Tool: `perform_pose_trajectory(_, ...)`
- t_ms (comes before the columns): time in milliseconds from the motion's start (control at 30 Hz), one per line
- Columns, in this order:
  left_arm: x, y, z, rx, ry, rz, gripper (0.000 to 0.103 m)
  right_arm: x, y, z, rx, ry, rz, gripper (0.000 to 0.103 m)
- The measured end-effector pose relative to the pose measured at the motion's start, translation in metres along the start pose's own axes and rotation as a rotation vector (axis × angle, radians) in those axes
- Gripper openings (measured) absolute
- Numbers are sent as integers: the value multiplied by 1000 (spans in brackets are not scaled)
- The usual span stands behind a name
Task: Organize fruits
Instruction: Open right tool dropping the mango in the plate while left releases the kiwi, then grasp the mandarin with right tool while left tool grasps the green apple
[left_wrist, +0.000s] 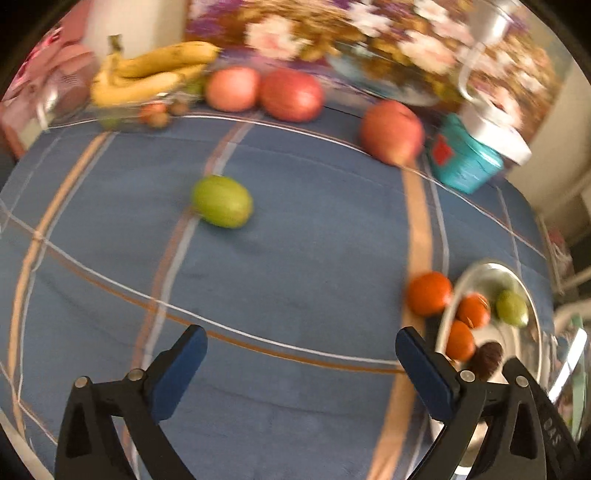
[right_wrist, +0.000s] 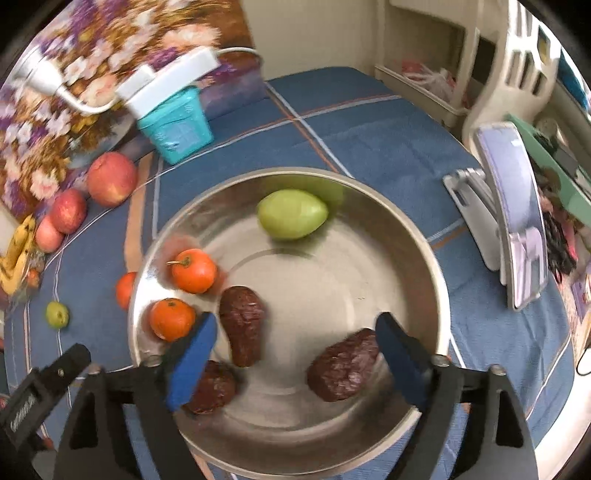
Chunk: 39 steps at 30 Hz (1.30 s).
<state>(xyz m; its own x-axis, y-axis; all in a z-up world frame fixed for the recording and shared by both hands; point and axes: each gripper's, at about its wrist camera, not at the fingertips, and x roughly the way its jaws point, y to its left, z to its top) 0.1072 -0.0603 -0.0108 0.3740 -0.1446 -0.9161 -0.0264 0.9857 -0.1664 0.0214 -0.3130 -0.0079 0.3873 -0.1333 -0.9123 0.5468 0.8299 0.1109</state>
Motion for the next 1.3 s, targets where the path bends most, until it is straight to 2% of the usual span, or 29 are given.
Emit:
perform_pose_trajectory(233, -7, 30, 11, -39, -51, 81, 103, -5, 33, -7, -104, -30, 43, 95)
perform_pose_trajectory(633, -24, 62, 30, -44, -121, 177, 103, -11, 59, -13, -153, -50, 66, 95)
perform_pose_trajectory(767, -23, 69, 37, -48, -116, 157, 103, -11, 65, -13, -168, -43, 86, 95)
perform_pose_trajectory(967, -21, 75, 57, -75, -119, 65, 103, -16, 81, -3, -204, -66, 123, 95)
perform_pose_trajectory(1033, -17, 74, 63, -74, -121, 37, 103, -20, 89, 3, -221, -86, 164, 95)
perform_pose_trajectory(1233, 8, 71, 75, -27, -96, 32, 103, -24, 126, 17, -344, -120, 172, 95)
perform_pose_trajectory(1300, 17, 71, 78, -22, -84, 24, 103, -20, 136, 17, -387, -117, 173, 89)
